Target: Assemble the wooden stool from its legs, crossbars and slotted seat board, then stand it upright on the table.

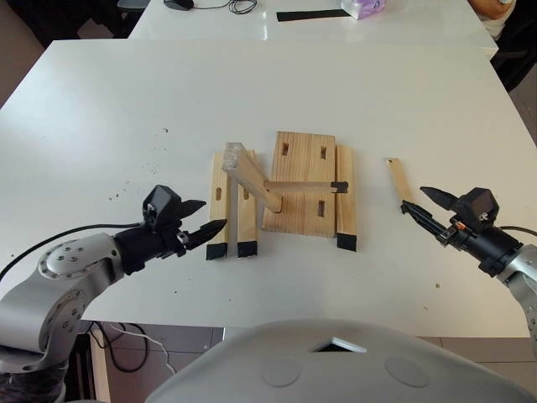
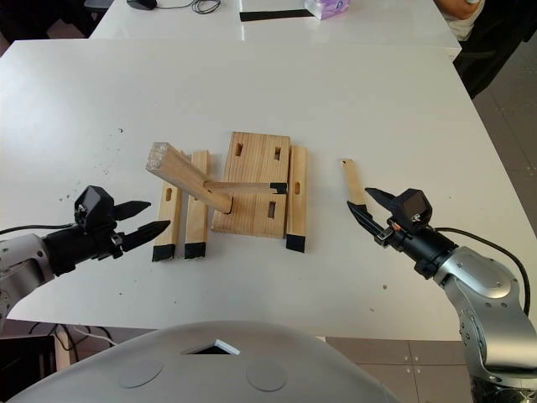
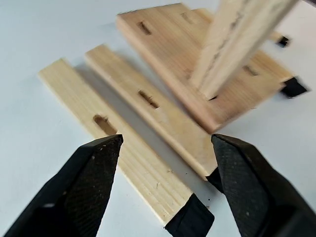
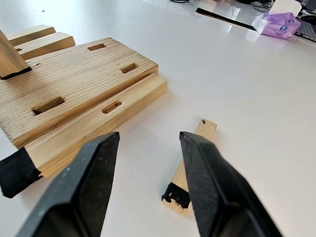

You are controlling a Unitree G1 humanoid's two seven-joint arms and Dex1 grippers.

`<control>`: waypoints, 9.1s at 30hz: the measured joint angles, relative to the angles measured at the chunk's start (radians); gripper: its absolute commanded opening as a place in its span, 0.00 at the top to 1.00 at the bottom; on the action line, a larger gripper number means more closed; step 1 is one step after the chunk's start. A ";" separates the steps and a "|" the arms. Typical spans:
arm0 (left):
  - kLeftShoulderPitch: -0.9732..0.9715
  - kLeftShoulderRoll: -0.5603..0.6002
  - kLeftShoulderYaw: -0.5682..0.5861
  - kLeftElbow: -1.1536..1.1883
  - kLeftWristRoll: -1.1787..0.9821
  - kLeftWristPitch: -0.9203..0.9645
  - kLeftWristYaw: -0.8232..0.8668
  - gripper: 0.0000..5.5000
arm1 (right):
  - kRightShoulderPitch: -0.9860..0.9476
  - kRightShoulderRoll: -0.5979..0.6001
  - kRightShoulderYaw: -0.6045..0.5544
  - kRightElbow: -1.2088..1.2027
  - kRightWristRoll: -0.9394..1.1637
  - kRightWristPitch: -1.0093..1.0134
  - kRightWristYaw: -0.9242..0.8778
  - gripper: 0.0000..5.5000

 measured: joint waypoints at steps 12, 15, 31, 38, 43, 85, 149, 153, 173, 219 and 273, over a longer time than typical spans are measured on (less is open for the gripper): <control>-0.007 -0.098 -0.119 -0.036 0.062 0.111 0.207 0.39 | -0.023 0.007 0.036 -0.005 -0.021 0.000 -0.006 0.59; -0.001 -0.097 -0.136 -0.035 0.067 0.125 0.214 0.39 | -0.026 0.008 0.040 -0.005 -0.021 0.000 -0.006 0.59; -0.115 -0.024 -0.107 0.213 0.151 0.149 0.183 0.39 | -0.007 0.047 0.072 -0.011 -0.041 -0.003 -0.037 0.59; -0.199 -0.015 -0.167 0.375 0.205 0.015 0.103 0.50 | -0.084 0.035 0.080 0.021 -0.041 -0.004 -0.021 0.59; -0.214 -0.032 -0.127 0.451 0.190 -0.019 0.070 0.63 | -0.113 0.013 0.073 0.039 -0.040 -0.004 -0.003 0.59; -0.814 -0.012 -0.048 0.202 -1.005 0.044 -0.027 0.63 | -1.027 -0.159 0.130 0.006 1.209 0.486 -0.134 0.47; -0.706 0.044 0.008 0.208 -0.996 -0.053 -0.042 0.16 | -1.079 -0.350 0.048 0.115 1.262 0.576 0.025 0.62; -0.798 0.075 0.046 0.224 -1.143 -0.117 0.074 0.16 | -1.022 -0.429 -0.030 0.112 1.230 0.608 0.109 0.62; -0.364 0.175 -0.155 0.521 -0.119 -0.447 -0.521 0.16 | -0.539 -0.363 0.127 0.047 0.294 0.152 0.503 0.62; -0.608 0.069 -0.356 0.548 0.027 -0.378 -0.669 0.16 | -0.579 -0.170 0.311 0.197 0.243 0.027 0.444 0.63; -0.664 -0.003 -0.358 0.360 0.143 -0.109 -0.446 0.16 | -0.926 -0.199 0.578 0.468 0.154 -0.044 0.542 0.63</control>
